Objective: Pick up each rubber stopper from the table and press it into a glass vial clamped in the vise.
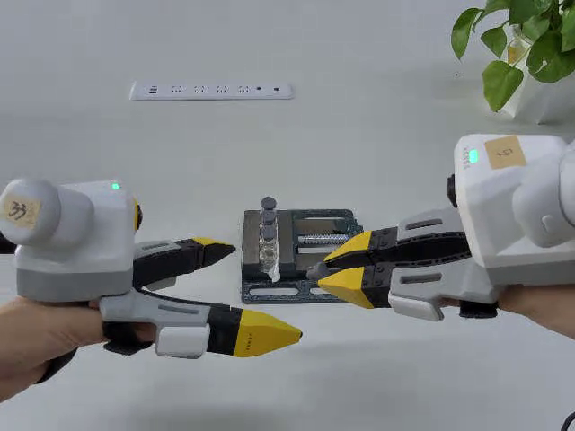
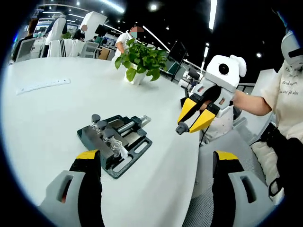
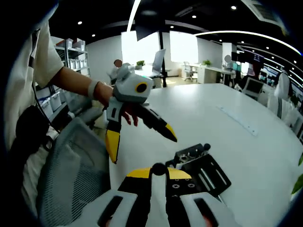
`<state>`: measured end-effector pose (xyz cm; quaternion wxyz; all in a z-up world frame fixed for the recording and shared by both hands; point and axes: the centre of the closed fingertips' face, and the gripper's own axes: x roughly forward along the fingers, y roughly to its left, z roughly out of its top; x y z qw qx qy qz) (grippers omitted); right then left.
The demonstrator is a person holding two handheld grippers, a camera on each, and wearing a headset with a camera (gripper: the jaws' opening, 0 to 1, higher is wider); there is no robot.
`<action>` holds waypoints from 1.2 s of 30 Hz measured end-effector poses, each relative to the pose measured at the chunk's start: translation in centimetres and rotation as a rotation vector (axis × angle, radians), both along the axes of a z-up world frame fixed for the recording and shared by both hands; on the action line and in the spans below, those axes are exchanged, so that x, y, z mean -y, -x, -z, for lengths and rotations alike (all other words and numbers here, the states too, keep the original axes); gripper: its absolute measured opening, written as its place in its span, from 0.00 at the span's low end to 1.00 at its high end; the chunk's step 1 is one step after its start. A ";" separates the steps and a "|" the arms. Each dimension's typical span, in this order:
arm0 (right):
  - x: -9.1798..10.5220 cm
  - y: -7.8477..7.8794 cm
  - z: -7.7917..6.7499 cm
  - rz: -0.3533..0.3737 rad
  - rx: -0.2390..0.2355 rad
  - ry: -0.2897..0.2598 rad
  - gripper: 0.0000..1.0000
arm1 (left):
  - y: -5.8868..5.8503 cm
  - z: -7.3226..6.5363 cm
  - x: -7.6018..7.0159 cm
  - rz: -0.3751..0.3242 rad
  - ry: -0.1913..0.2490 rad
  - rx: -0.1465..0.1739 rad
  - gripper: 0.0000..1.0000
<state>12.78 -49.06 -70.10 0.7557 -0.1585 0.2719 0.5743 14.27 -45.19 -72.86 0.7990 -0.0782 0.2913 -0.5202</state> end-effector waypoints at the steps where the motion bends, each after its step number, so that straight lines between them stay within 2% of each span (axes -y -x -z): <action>1: 0.0 -0.1 0.1 0.000 0.003 0.007 0.05 | -0.1 0.2 -0.2 0.000 -0.019 0.014 0.99; 4: 0.1 -0.2 0.5 -0.011 -0.012 0.043 0.05 | -0.4 1.0 -1.1 -0.008 -0.070 0.043 0.99; 5: 0.1 -0.3 0.6 -0.014 -0.014 0.048 0.05 | -0.6 1.4 -1.5 -0.014 -0.102 0.065 0.99; 6: 0.1 -0.4 0.6 -0.016 -0.016 0.055 0.05 | -0.7 1.7 -1.9 -0.004 -0.146 0.108 0.99; 7: 0.1 -0.4 0.7 -0.019 -0.019 0.061 0.05 | -0.7 1.9 -2.0 -0.003 -0.163 0.121 0.99; 10: 0.0 -0.5 1.0 -0.034 -0.025 0.092 0.05 | -0.6 2.1 -1.9 0.000 -0.222 0.186 0.99; 11: 0.0 -0.5 1.2 -0.042 -0.032 0.109 0.05 | -0.4 2.1 -1.7 -0.003 -0.214 0.178 0.99; 13: -0.1 -0.5 1.5 -0.054 -0.035 0.132 0.05 | -0.3 2.2 -1.8 -0.007 -0.225 0.184 0.99; 14: 0.1 -0.5 1.7 -0.069 -0.044 0.159 0.05 | -0.4 2.5 -2.0 0.000 -0.238 0.192 0.99; 15: 0.0 -0.7 1.8 -0.070 -0.038 0.163 0.05 | -0.3 2.8 -2.2 0.010 -0.261 0.204 0.99; 18: 0.0 -1.2 1.8 -0.080 -0.049 0.176 0.05 | -0.4 2.8 -2.4 -0.008 -0.245 0.193 0.99; 20: 0.0 -1.4 2.0 -0.104 -0.063 0.183 0.05 | -0.5 3.1 -2.9 0.006 -0.297 0.235 0.99; 21: 0.0 -1.6 2.2 -0.110 -0.059 0.198 0.05 | -0.3 3.2 -2.9 0.008 -0.303 0.225 0.99; 23: 0.0 -1.9 2.4 -0.125 -0.057 0.217 0.05 | -0.2 3.1 -2.7 0.010 -0.302 0.229 0.99; 29: 0.0 -2.8 2.8 -0.179 -0.063 0.285 0.05 | -0.4 3.2 -3.1 0.007 -0.332 0.254 0.99; 30: 0.0 -3.0 2.9 -0.186 -0.066 0.298 0.05 | -0.4 3.3 -3.2 0.005 -0.349 0.266 0.99; 31: 0.1 -3.1 3.1 -0.196 -0.067 0.326 0.05 | -0.4 3.3 -3.2 0.006 -0.354 0.273 0.99; 36: -0.2 -3.7 3.5 -0.235 -0.073 0.376 0.05 | -0.8 3.4 -3.6 -0.015 -0.355 0.285 0.99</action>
